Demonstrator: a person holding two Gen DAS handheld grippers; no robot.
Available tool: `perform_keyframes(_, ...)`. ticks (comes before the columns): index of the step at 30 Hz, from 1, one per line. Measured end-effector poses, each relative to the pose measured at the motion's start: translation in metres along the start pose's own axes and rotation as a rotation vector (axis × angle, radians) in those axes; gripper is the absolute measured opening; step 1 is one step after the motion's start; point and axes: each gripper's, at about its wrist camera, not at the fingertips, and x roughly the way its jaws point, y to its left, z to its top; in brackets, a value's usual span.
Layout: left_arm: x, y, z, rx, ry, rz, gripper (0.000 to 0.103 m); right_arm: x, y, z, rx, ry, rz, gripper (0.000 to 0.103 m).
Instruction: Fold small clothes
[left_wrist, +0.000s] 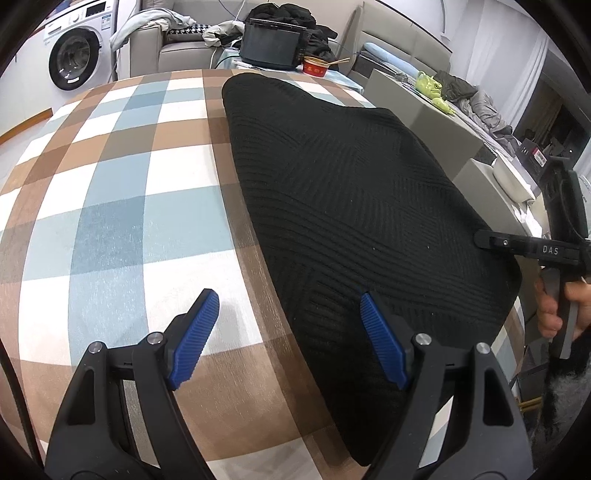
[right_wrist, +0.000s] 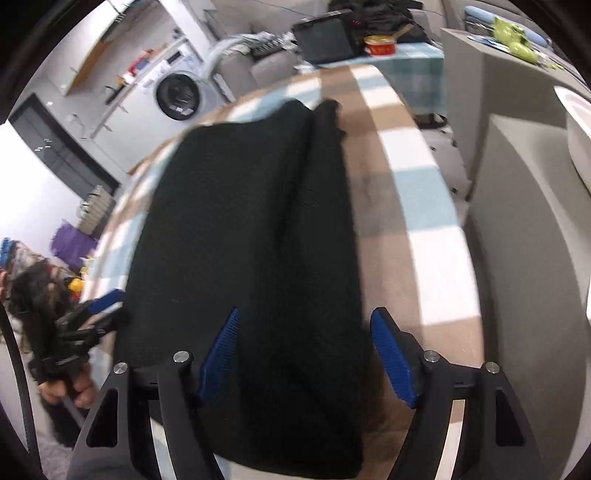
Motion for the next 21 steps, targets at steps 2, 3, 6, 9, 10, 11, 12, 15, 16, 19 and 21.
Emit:
perform_keyframes(2, 0.000, 0.001, -0.002, -0.005, 0.001, -0.002, 0.077, 0.001, -0.001, -0.002, 0.004, -0.005, 0.019, 0.073)
perform_keyframes(3, -0.001, 0.001, -0.002, -0.006, 0.001, -0.003, 0.077, 0.001, -0.002, -0.001, 0.001, -0.006, 0.033, 0.065)
perform_keyframes(6, -0.003, 0.003, -0.002, -0.006, -0.003, 0.001, 0.077, -0.010, 0.016, -0.001, -0.066, -0.029, 0.032, 0.025)
perform_keyframes(9, -0.005, 0.004, 0.000, -0.005, -0.010, -0.004, 0.077, -0.028, 0.039, -0.001, -0.144, -0.056, -0.001, 0.016)
perform_keyframes(10, -0.006, 0.004, 0.000, -0.003, -0.011, -0.003, 0.077, -0.033, 0.042, 0.000, -0.134, -0.062, 0.026, 0.016)
perform_keyframes(11, -0.006, 0.004, 0.001, -0.003, -0.012, -0.003, 0.077, -0.037, 0.042, 0.000, -0.111, -0.064, 0.059, 0.016)
perform_keyframes(12, -0.005, 0.004, 0.001, -0.005, -0.011, -0.003, 0.077, -0.036, 0.041, -0.002, -0.099, -0.054, 0.079, 0.016)
perform_keyframes(15, -0.002, 0.004, 0.001, -0.008, -0.004, 0.009, 0.077, -0.012, 0.028, -0.009, -0.064, 0.036, -0.009, 0.017)
perform_keyframes(16, 0.000, 0.004, 0.001, -0.008, -0.001, 0.012, 0.077, -0.006, 0.022, -0.011, -0.055, 0.053, -0.024, 0.023)
perform_keyframes(19, 0.000, 0.003, 0.002, -0.004, -0.003, 0.028, 0.077, -0.011, 0.022, -0.011, -0.073, 0.018, -0.012, 0.035)
perform_keyframes(21, 0.002, 0.002, 0.004, -0.011, -0.003, 0.018, 0.077, -0.019, 0.022, -0.006, -0.078, -0.033, 0.005, 0.045)
